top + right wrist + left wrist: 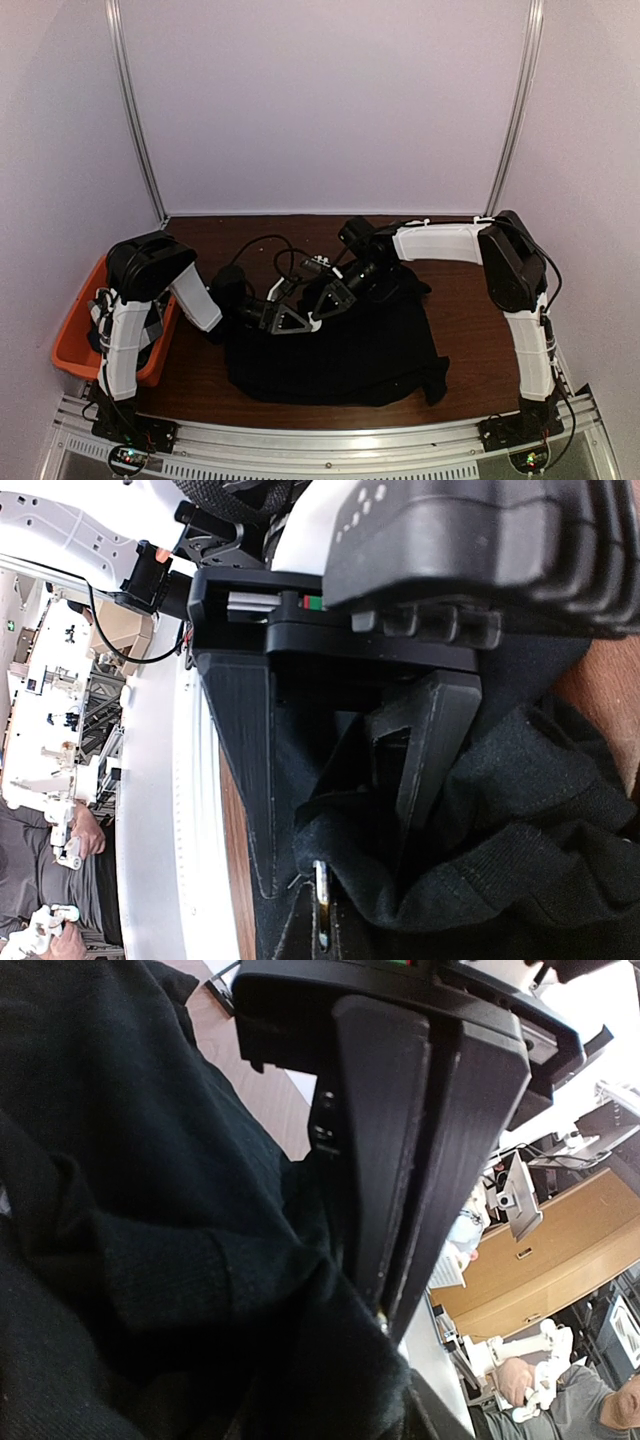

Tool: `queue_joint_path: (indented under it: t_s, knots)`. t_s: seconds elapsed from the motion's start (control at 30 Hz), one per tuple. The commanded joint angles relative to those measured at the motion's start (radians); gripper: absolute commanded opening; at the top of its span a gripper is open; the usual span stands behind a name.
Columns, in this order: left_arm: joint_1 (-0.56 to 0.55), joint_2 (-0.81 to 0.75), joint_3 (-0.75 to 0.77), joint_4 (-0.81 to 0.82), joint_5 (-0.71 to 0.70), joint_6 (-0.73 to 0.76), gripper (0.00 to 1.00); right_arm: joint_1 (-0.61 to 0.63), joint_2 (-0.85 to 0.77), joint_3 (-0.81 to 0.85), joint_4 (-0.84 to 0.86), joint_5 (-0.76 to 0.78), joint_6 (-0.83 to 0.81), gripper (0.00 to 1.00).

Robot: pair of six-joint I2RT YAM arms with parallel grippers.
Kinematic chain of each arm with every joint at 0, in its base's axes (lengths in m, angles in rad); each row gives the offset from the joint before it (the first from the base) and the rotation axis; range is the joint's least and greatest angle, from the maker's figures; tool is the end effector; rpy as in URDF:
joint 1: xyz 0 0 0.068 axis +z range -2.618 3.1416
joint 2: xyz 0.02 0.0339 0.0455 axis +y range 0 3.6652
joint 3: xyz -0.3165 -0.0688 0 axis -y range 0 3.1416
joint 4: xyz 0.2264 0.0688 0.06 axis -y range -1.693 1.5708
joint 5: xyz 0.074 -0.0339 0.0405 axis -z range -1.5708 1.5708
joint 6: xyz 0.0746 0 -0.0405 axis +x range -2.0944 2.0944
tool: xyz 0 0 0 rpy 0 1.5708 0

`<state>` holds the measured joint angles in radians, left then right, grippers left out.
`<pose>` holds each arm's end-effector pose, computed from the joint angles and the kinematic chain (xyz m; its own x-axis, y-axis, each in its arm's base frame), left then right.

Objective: Pin the brooch onto the clothing
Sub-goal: Cross the brooch on the flattened clothing.

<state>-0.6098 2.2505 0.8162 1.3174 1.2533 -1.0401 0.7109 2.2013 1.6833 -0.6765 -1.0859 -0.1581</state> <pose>0.2921 -0.2905 0.1322 -0.8697 0.2791 -0.4071 0.3995 -0.0864 -0.9127 0.3153 0.3586 0.2080 -0.6093 -0.6215 -0.4924 -0.6546 0.0438 0.7547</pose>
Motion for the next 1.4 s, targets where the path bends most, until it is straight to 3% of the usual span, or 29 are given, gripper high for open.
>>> queue_joint_path:
  t_s: [0.0,0.37,0.87,1.23,1.37]
  knots:
    - [0.003,-0.02,-0.012,0.37,0.011,0.003,0.47,-0.004,-0.029,-0.004,0.006,-0.028,-0.02,0.0]
    - [0.037,-0.027,-0.023,0.37,0.039,0.013,0.4,-0.004,-0.014,0.023,-0.101,-0.053,-0.098,0.0]
    - [0.003,-0.015,-0.001,0.37,0.056,0.011,0.52,0.009,0.011,0.041,-0.107,-0.048,-0.08,0.0]
    - [-0.008,-0.005,0.042,0.369,0.068,-0.012,0.52,0.029,0.041,0.06,-0.121,-0.049,-0.074,0.0]
    - [-0.008,0.006,0.038,0.369,0.074,-0.008,0.47,0.03,0.034,0.068,-0.122,-0.057,-0.075,0.0]
